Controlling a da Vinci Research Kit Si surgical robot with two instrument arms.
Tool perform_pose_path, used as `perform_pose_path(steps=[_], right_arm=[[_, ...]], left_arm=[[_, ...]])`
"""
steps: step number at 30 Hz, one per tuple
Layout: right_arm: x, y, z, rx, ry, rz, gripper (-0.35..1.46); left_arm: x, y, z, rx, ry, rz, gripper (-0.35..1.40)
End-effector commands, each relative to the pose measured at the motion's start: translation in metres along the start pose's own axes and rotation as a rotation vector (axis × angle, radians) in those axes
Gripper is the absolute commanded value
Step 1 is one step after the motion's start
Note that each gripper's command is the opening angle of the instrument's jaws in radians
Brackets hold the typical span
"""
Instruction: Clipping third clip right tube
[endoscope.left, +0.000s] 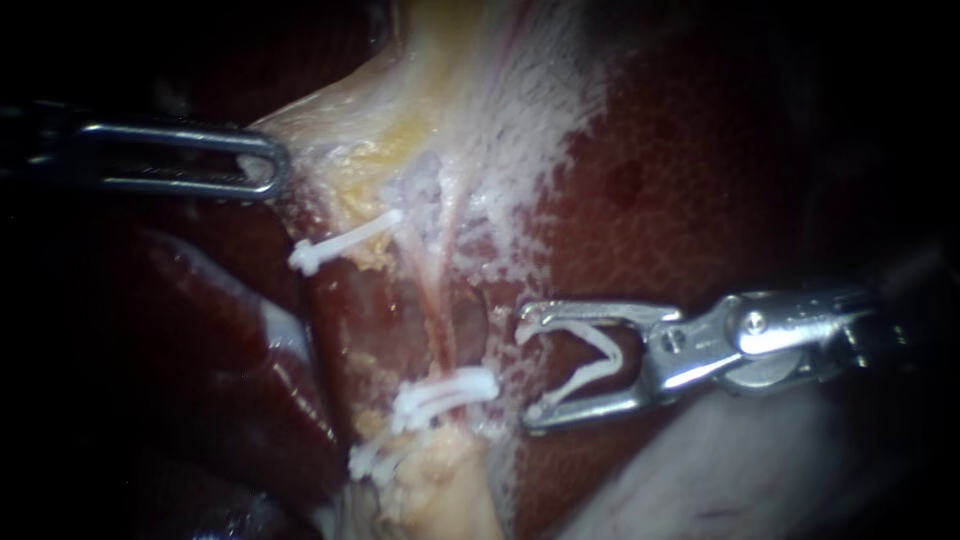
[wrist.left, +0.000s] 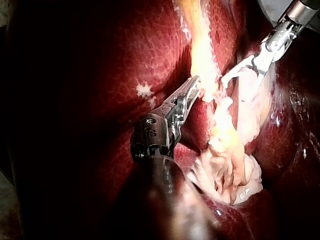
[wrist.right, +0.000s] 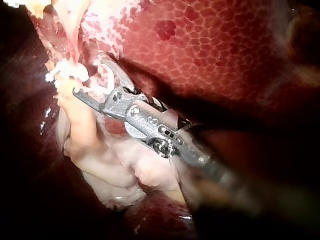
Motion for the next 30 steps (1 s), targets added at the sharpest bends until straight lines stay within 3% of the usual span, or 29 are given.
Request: perform_pose_path(steps=[1, 20, 30], right_arm=[[0.0001, 0.0001, 0.0003, -0.003, 0.0, 0.015, 0.6], [0.0022, 0.001, 0.0047, 0.019, -0.002, 0.073, 0.6], [0.0029, 0.0015, 0.0064, 0.068, -0.007, 0.093, 0.55]], left_arm=[[0.0, -0.0002, 0.0, -0.001, 0.0, 0.002, -0.35], [0.0, -0.0011, -0.0001, 0.004, 0.002, 0.003, -0.35], [0.0001, -0.0014, -0.0001, 0.005, 0.002, 0.003, -0.35]])
